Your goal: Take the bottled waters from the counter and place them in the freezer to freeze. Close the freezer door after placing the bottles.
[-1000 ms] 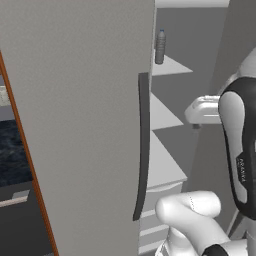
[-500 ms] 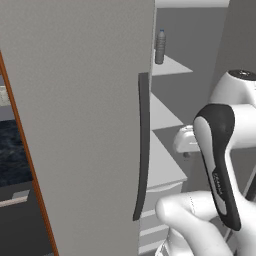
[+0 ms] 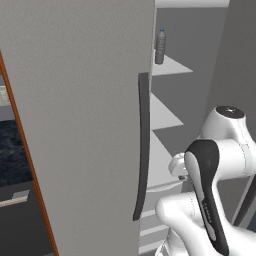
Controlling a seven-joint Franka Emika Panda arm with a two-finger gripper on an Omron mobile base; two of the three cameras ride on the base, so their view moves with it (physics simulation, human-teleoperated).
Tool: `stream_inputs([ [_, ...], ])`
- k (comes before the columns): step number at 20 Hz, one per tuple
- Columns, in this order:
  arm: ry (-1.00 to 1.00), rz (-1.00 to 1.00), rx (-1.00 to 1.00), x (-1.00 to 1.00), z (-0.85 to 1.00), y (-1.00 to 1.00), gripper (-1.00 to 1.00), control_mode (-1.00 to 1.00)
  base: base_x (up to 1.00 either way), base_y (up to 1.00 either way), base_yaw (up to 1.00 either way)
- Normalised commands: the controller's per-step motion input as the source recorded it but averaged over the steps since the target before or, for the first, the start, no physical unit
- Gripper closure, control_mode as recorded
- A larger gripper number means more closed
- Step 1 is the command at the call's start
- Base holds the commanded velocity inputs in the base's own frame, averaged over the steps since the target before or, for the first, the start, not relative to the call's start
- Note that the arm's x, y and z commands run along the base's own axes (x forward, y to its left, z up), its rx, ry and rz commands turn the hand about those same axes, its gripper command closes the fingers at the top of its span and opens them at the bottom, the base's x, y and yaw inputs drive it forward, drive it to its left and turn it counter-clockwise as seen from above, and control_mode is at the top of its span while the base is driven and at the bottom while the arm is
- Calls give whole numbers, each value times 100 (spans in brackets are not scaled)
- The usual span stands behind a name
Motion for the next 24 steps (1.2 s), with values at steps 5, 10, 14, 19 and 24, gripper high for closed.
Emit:
stream_inputs([
  [5, 0, 0, -5, 18, -52, 0, -100, -100, 0, 0, 0],
  [10, 0, 0, -1, 43, -18, -10, -100, -100, 0, 0, 0],
  [14, 1, 0, 0, 18, -9, -4, -100, -100, 0, 0, 0],
  [19, 0, 0, 0, 0, 0, 0, -100, -100, 0, 0, 0],
  [24, 0, 0, 0, 0, 0, 0, -100, -100, 0, 0, 0],
])
